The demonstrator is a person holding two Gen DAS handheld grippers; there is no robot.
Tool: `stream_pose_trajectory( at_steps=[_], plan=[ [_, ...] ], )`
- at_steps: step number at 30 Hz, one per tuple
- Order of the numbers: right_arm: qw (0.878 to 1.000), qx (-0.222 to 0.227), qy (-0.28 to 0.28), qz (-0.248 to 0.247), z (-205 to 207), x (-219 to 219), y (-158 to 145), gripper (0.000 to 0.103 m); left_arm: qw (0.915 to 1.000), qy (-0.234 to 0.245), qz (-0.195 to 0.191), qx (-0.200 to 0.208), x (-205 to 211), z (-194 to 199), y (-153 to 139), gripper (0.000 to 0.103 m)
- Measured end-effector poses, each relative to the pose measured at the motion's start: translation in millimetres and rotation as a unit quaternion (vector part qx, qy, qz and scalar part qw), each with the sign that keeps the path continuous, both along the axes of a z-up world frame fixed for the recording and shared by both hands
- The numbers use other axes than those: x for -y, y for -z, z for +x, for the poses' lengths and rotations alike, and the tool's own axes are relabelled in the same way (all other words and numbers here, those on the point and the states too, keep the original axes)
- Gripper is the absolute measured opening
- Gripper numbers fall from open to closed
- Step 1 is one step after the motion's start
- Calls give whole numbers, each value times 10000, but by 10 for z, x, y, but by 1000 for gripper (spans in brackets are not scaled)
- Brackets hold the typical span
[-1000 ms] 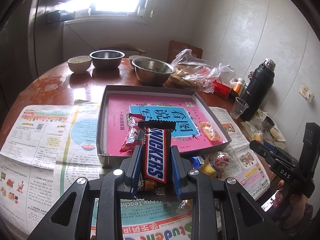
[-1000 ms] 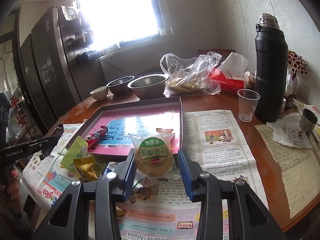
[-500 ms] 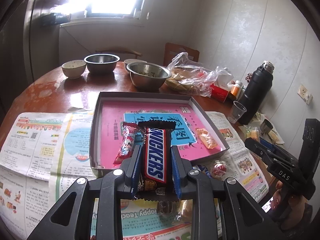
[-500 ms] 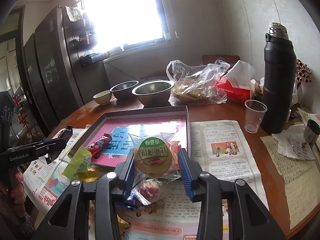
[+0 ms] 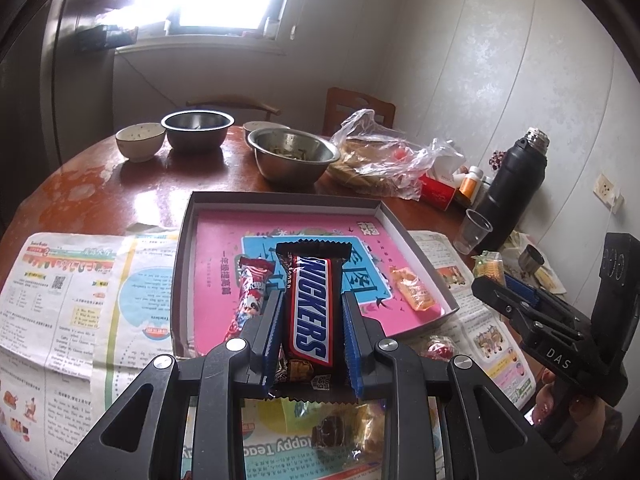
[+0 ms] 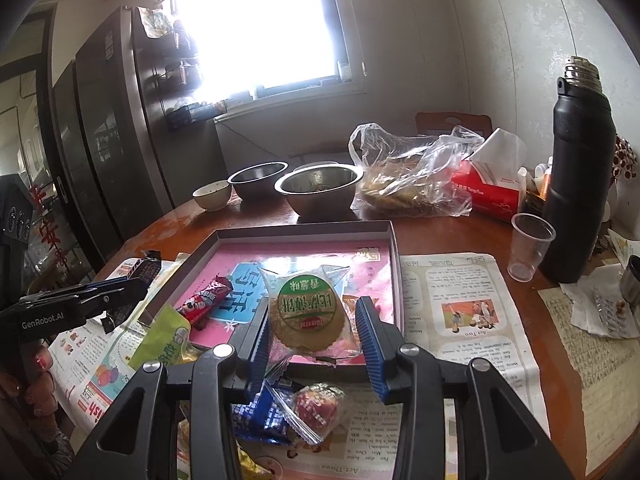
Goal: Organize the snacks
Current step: 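Lift and carry the Snickers bar and biscuit pack over the gray tray, then lower and release the Snickers with the left tool while the right tool releases the biscuit pack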
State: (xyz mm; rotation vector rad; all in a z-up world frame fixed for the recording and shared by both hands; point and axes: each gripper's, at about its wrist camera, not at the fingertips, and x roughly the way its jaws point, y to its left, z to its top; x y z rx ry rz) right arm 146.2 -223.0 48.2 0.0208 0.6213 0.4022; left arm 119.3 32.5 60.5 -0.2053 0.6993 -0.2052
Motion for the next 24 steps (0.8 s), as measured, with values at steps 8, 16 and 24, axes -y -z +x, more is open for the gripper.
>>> stream_pose_trajectory(
  at_steps=[8,16,24],
  plan=[
    [10000,-4,3,-41,82,-84,-5,41,10000,16,-44,39,-8,91,-12,29],
    [9999,-82,-16,-58,178,-152,57,41,9999,-42,-123,-24,-38,202,54,29],
    [9997,-215,-42,-90,297,-216,170,41,9998,-51,-142,-156,-40,323,168,29]
  ],
)
